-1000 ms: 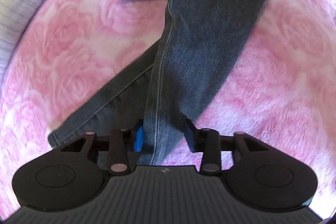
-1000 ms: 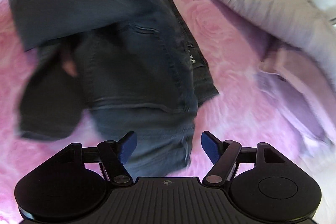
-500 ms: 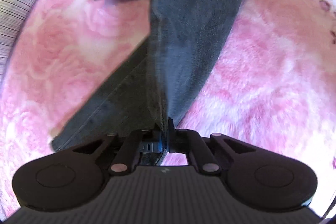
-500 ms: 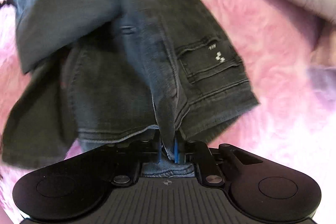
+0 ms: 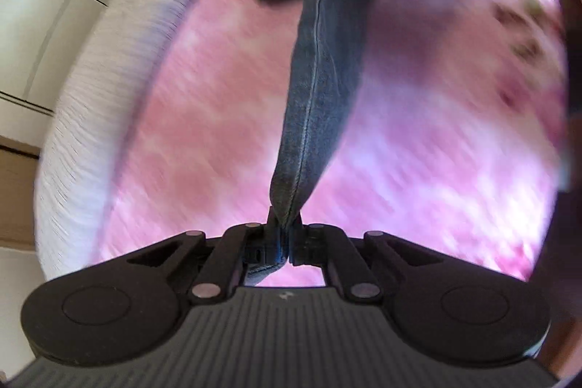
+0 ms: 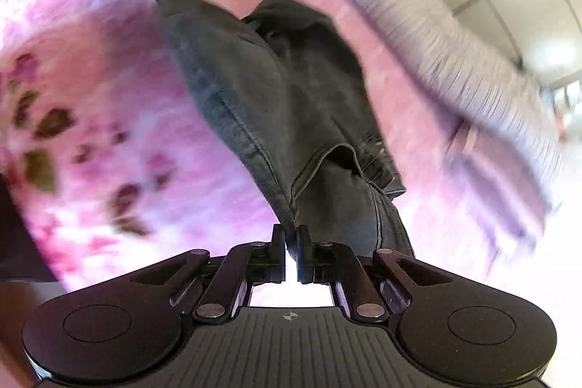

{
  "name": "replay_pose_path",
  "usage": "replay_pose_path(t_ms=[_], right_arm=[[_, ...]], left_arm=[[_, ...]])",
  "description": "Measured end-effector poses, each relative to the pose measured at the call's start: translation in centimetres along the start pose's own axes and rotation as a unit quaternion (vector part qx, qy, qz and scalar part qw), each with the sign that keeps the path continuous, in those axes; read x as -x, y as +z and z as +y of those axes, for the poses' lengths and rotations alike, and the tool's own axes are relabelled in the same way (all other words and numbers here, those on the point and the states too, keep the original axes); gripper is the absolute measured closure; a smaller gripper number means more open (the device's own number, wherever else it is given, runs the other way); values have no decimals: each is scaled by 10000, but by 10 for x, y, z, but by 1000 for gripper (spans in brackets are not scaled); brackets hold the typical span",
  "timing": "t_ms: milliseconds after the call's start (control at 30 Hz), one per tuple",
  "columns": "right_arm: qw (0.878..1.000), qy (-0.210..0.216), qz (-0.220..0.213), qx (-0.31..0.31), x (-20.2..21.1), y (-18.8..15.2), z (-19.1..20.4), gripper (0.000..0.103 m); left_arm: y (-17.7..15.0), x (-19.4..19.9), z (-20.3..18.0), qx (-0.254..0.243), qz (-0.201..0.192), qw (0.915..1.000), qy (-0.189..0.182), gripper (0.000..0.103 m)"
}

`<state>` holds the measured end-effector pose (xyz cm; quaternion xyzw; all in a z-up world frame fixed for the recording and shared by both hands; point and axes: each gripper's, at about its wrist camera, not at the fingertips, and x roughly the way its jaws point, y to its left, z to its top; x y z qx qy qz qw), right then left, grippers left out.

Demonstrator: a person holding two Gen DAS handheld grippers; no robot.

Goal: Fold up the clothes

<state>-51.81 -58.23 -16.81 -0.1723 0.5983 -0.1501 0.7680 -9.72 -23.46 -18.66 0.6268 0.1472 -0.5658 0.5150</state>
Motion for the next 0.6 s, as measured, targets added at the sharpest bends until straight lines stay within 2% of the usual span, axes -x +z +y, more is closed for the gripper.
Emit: replay_pose_path(t_ms=[67, 167, 233, 300, 367, 433, 467, 500, 533, 600], right_arm=[[9991, 211, 309, -210, -12, -6, 30, 100], [9960, 408, 696, -387, -27, -18, 58, 103], [9883, 636, 765, -1158, -29, -30, 55, 103], [9724, 874, 804, -2006, -31, -43, 49, 103], [9488, 1105, 836, -2839, -34, -56, 43, 102], [9175, 1328, 862, -3648, -36, -68, 38, 76], [8862, 1458, 747, -4333, -43, -80, 33, 43], [8449, 1585, 588, -5075, -53, -94, 28, 21], [7972, 1699, 425, -5778, -63, -107, 22, 20], [6870, 1869, 146, -7021, -87, -135, 19, 20]], left_arm=[[-23, -12, -30, 101, 152, 9997, -142, 101], [-37, -31, -65, 123, 294, 9990, -311, 101], [-40, -38, -81, -20, 301, 9989, -366, 101], [-43, -42, -84, -37, 299, 9989, -359, 101], [-46, -45, -83, 26, 306, 9988, -372, 101], [-48, -50, -79, 86, 363, 9985, -393, 101], [-47, -55, -76, 73, 403, 9983, -419, 101], [-45, -57, -75, 62, 446, 9981, -432, 101], [-43, -58, -73, 27, 490, 9978, -451, 101], [-41, -62, -68, -47, 577, 9971, -490, 101]])
